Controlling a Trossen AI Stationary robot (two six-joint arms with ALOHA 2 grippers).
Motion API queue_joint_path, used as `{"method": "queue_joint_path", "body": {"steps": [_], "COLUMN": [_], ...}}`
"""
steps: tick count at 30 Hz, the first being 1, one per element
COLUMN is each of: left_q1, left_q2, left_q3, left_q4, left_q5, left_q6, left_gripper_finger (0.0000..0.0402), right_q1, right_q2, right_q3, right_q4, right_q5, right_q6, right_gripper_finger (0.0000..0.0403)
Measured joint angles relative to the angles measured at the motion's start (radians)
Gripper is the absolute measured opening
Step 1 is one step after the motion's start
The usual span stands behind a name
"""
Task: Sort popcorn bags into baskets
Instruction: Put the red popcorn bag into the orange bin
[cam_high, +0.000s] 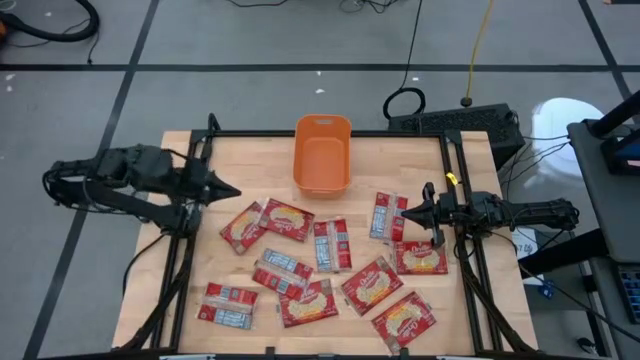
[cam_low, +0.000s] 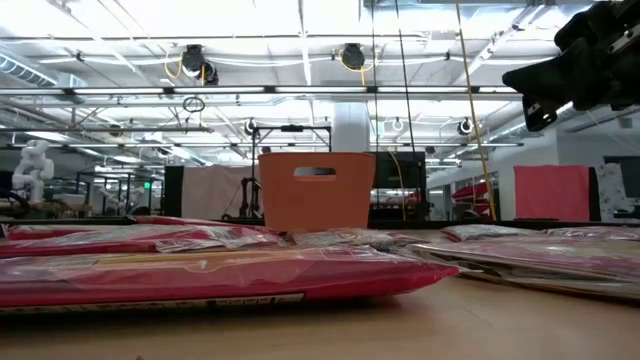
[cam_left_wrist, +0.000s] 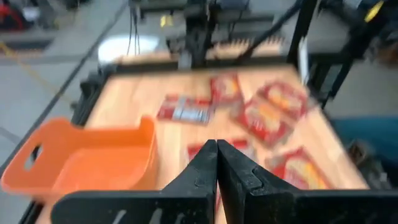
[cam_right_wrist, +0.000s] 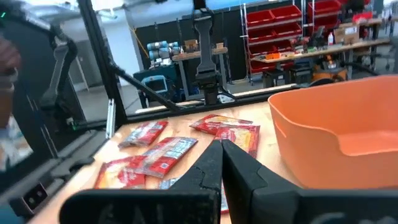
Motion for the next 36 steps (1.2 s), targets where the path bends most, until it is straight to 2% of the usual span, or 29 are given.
{"method": "queue_joint_path", "body": {"steps": [4,9,12,20,27,32,36], "left_q1": [0.0,-0.007,-0.009,-0.008,-0.009,-0.018,-0.033], "left_q2": [0.076,0.128,0.148,0.155,0.155,0.16,0.199], "left_q3": [0.019,-0.068,-0.129,-0.263,-0.283,-0.289,-0.323], "left_q4": [-0.108,-0.128,-0.115,0.019,0.041,0.044,0.051], "left_q5": [-0.001,-0.001,-0.001,-0.002,-0.04,-0.06,-0.073], "left_q6": [0.0,-0.001,-0.01,-0.062,-0.111,-0.175,-0.193], "left_gripper_finger": [0.001,0.001,0.001,0.001,0.001,0.0013,0.0047], "right_q1": [0.0,0.0,0.0,0.0,0.0,0.0,0.0], "right_q2": [0.0,0.048,0.109,0.392,0.664,0.791,0.852], "right_q3": [0.003,0.079,0.211,0.639,0.916,0.948,0.883], "right_q4": [0.037,0.017,0.0,-0.306,-0.541,-0.57,-0.514], "right_q5": [0.052,0.069,0.068,0.071,0.127,0.151,0.148], "right_q6": [0.068,0.065,0.03,-0.047,-0.058,-0.053,-0.089], "right_gripper_finger": [0.0,0.0,0.0,0.0,0.0,0.0,0.0]}}
